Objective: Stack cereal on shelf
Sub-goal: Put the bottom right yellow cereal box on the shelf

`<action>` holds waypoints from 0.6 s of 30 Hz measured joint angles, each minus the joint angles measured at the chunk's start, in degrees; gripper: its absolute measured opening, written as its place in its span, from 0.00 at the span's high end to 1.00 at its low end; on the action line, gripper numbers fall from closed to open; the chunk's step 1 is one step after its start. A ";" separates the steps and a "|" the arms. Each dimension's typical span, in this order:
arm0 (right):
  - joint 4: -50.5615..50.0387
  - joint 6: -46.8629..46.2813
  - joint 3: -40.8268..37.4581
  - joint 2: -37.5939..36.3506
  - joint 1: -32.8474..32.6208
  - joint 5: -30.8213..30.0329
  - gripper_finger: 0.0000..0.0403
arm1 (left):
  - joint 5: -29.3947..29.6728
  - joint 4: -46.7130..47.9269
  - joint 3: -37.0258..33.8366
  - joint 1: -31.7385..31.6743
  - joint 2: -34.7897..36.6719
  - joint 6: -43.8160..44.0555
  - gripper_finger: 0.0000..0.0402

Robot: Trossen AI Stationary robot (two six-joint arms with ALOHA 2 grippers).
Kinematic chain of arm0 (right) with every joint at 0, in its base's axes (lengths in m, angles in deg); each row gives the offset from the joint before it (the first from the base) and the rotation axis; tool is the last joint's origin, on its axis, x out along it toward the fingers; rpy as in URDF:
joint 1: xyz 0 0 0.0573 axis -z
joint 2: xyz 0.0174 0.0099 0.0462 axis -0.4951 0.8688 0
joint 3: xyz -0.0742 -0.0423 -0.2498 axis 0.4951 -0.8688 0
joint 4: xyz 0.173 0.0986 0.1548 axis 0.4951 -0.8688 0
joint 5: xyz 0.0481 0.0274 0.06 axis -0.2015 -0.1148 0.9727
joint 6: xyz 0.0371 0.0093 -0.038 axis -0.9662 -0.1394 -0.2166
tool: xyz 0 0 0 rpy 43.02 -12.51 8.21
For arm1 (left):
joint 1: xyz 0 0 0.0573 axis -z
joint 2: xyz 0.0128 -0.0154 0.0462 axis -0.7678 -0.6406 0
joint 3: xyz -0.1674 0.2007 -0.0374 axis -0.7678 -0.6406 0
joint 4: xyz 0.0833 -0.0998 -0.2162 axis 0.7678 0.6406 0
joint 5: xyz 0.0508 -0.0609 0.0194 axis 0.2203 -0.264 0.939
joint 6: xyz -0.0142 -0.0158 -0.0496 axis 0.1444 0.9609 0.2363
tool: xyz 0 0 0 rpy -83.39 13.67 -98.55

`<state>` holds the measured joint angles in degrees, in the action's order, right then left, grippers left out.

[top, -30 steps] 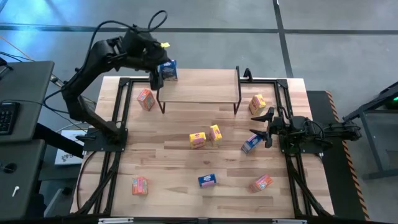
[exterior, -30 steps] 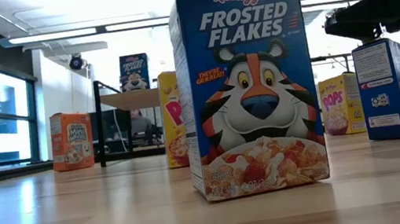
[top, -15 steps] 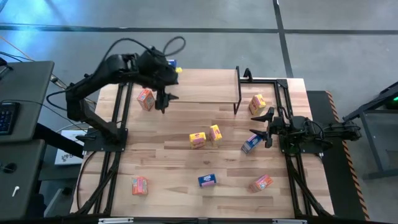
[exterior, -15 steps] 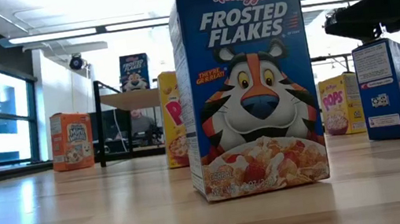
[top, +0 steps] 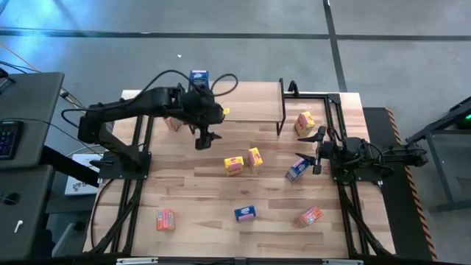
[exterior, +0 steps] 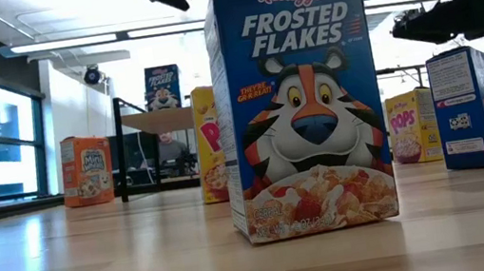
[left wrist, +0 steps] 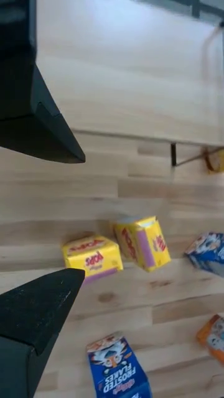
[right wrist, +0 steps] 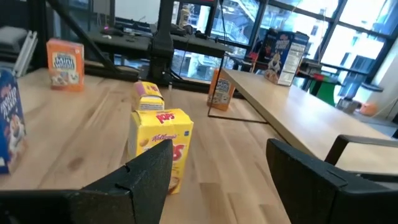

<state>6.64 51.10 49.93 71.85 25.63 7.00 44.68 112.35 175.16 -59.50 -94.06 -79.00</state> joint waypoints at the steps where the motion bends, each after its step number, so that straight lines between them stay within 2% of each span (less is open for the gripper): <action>1: 0.00 0.56 0.02 0.00 0.00 0.00 0.37 | -0.01 -0.62 -0.39 0.50 -0.05 0.01 0.30; 5: 0.00 0.85 0.01 0.02 0.00 0.00 0.37 | 0.00 -5.11 -2.56 2.34 0.04 0.41 0.30; 12: 0.00 0.14 0.02 0.02 0.01 0.15 0.37 | 0.00 -5.45 -3.51 4.78 -0.02 1.27 0.30; 18: 2.96 -12.30 -0.04 0.02 -0.01 0.36 0.37 | -0.02 -3.38 -3.48 6.18 0.88 3.21 0.30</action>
<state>9.60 38.80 49.88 71.87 25.62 7.36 44.66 108.97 171.68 -53.32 -93.18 -75.79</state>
